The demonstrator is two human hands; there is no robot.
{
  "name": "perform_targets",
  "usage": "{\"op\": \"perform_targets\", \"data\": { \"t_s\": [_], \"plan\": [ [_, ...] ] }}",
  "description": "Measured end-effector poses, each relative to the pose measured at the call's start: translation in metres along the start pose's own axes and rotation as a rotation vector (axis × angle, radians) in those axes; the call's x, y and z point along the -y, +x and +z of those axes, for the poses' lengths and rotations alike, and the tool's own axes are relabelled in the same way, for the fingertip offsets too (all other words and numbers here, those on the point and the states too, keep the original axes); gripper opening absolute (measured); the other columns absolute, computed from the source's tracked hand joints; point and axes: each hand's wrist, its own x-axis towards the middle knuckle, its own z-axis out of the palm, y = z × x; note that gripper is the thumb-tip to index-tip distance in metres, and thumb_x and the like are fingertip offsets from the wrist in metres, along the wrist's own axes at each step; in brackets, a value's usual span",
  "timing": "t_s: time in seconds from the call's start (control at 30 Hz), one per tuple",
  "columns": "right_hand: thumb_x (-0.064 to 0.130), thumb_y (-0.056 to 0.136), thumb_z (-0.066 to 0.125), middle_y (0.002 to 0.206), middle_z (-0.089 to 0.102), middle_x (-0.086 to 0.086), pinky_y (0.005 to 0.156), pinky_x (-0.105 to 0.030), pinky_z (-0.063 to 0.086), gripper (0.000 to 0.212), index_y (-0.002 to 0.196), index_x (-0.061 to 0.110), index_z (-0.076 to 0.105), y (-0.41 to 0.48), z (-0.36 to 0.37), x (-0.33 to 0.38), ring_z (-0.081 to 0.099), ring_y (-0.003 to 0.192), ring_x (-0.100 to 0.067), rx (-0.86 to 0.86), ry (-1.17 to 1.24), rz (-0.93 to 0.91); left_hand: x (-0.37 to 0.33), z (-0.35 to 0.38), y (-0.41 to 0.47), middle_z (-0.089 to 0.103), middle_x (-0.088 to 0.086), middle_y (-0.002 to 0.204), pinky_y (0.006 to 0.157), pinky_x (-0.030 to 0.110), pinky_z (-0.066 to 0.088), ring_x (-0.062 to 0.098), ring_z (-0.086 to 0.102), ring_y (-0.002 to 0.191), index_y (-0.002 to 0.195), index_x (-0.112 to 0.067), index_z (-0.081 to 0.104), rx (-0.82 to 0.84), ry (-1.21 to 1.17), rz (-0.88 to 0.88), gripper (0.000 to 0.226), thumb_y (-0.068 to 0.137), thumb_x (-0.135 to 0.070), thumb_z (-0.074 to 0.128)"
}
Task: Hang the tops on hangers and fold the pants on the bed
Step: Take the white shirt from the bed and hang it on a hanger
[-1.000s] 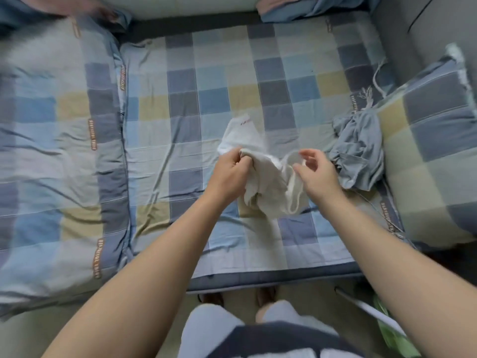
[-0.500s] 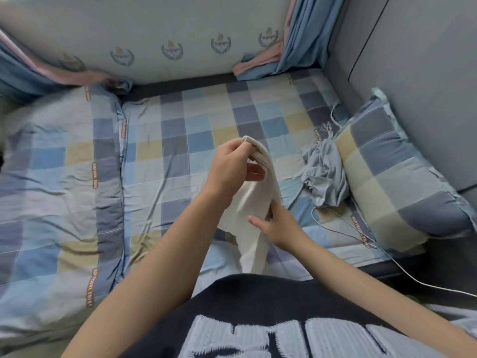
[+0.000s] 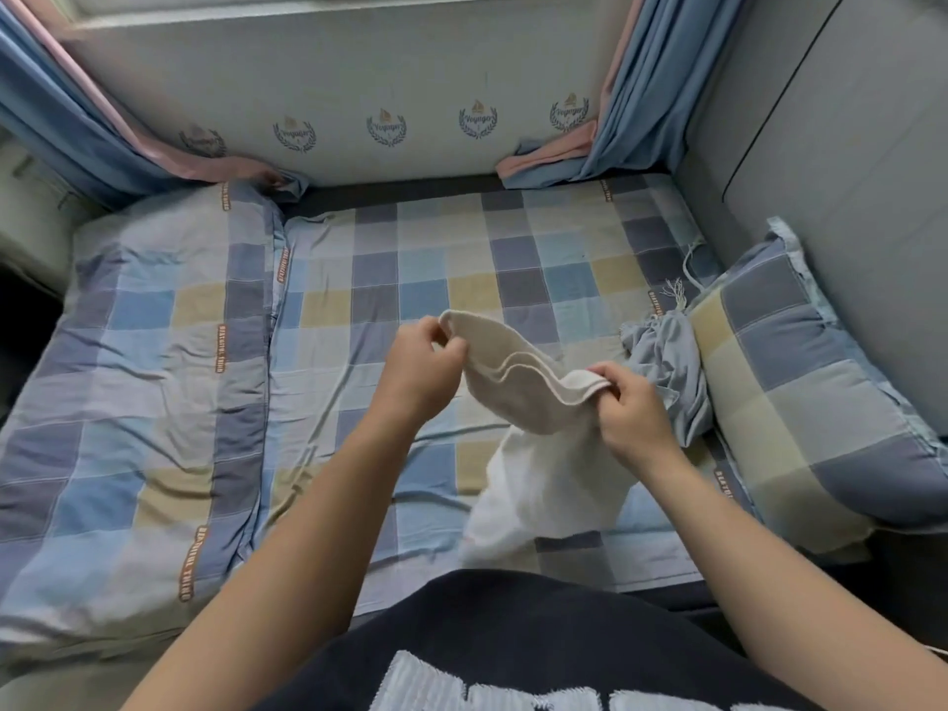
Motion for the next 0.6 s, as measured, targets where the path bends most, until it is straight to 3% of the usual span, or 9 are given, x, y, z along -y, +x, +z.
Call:
{"op": "perform_targets", "data": {
  "t_s": [0.03, 0.1, 0.17, 0.2, 0.27, 0.3, 0.37, 0.47, 0.6],
  "plan": [
    [0.0, 0.092, 0.053, 0.084, 0.069, 0.019, 0.071, -0.019, 0.047, 0.033, 0.09, 0.029, 0.069, 0.004, -0.005, 0.013, 0.063, 0.08, -0.001, 0.004, 0.0, -0.059, 0.005, 0.002, -0.001, 0.061, 0.008, 0.112, 0.092, 0.042, 0.049, 0.027, 0.058, 0.104, 0.108, -0.01, 0.062, 0.071, 0.131, -0.044, 0.023, 0.093, -0.027, 0.063],
    [0.003, 0.094, 0.057, 0.082, 0.071, 0.014, 0.073, -0.024, 0.048, 0.025, 0.092, 0.023, 0.073, 0.011, -0.017, 0.038, 0.065, 0.081, -0.008, 0.038, -0.01, -0.153, 0.01, 0.007, -0.008, 0.046, 0.007, 0.142, 0.111, 0.048, 0.039, 0.03, 0.044, 0.13, 0.135, -0.021, 0.048, 0.166, 0.304, -0.014, 0.066, 0.082, -0.043, 0.078],
    [0.007, 0.094, 0.062, 0.081, 0.073, 0.006, 0.074, -0.028, 0.049, 0.018, 0.091, 0.018, 0.076, 0.014, -0.029, 0.063, 0.066, 0.081, -0.013, 0.123, -0.027, -0.233, 0.009, 0.016, -0.016, 0.023, 0.001, 0.163, 0.122, 0.048, 0.022, 0.025, 0.02, 0.149, 0.155, -0.029, 0.024, 0.193, 0.318, 0.18, 0.108, 0.07, -0.053, 0.085],
    [0.01, 0.094, 0.065, 0.079, 0.073, 0.003, 0.072, -0.029, 0.049, 0.014, 0.089, 0.016, 0.076, 0.015, -0.035, 0.076, 0.065, 0.078, -0.014, 0.164, -0.03, -0.269, 0.006, 0.021, -0.02, 0.02, -0.001, 0.165, 0.124, 0.046, 0.018, 0.021, 0.016, 0.152, 0.157, -0.032, 0.021, 0.211, 0.291, 0.295, 0.114, 0.068, -0.053, 0.087],
    [0.014, 0.093, 0.069, 0.076, 0.072, -0.002, 0.069, -0.029, 0.047, 0.011, 0.089, 0.012, 0.078, 0.015, -0.044, 0.096, 0.064, 0.074, -0.017, 0.206, -0.015, -0.318, 0.0, 0.031, -0.022, 0.048, 0.001, 0.151, 0.118, 0.047, 0.033, 0.024, 0.04, 0.141, 0.149, -0.025, 0.044, 0.255, 0.194, 0.471, 0.086, 0.076, -0.043, 0.086],
    [0.015, 0.093, 0.07, 0.076, 0.072, -0.003, 0.068, -0.027, 0.047, 0.01, 0.089, 0.011, 0.079, 0.014, -0.048, 0.103, 0.063, 0.073, -0.015, 0.212, -0.006, -0.335, -0.004, 0.034, -0.024, 0.064, 0.002, 0.131, 0.105, 0.047, 0.045, 0.025, 0.057, 0.122, 0.134, -0.019, 0.06, 0.237, 0.14, 0.508, 0.056, 0.084, -0.033, 0.081],
    [0.017, 0.09, 0.074, 0.073, 0.071, -0.002, 0.064, -0.021, 0.044, 0.007, 0.086, 0.014, 0.078, 0.012, -0.057, 0.108, 0.057, 0.066, -0.008, 0.221, 0.013, -0.342, -0.007, 0.035, -0.026, 0.071, 0.005, 0.091, 0.079, 0.04, 0.051, 0.027, 0.063, 0.086, 0.102, -0.008, 0.07, 0.083, 0.027, 0.51, 0.01, 0.095, -0.015, 0.068],
    [0.029, 0.082, 0.082, 0.066, 0.065, 0.004, 0.057, -0.019, 0.041, 0.013, 0.079, 0.02, 0.073, 0.012, -0.068, 0.094, 0.052, 0.059, -0.004, 0.297, -0.083, -0.233, -0.012, 0.02, -0.024, 0.066, -0.004, 0.078, 0.066, 0.022, 0.043, 0.011, 0.058, 0.073, 0.094, -0.009, 0.069, -0.12, -0.055, 0.521, 0.016, 0.093, 0.002, 0.058],
    [0.026, 0.082, 0.082, 0.079, 0.073, 0.003, 0.076, -0.036, 0.055, 0.014, 0.081, 0.016, 0.073, 0.012, -0.059, 0.042, 0.069, 0.081, -0.018, 0.375, -0.197, -0.029, -0.025, 0.007, -0.027, 0.065, -0.02, 0.071, 0.059, 0.01, 0.038, -0.003, 0.057, 0.068, 0.086, -0.02, 0.069, -0.104, -0.208, 0.485, 0.029, 0.088, 0.005, 0.054]
  ]
}}
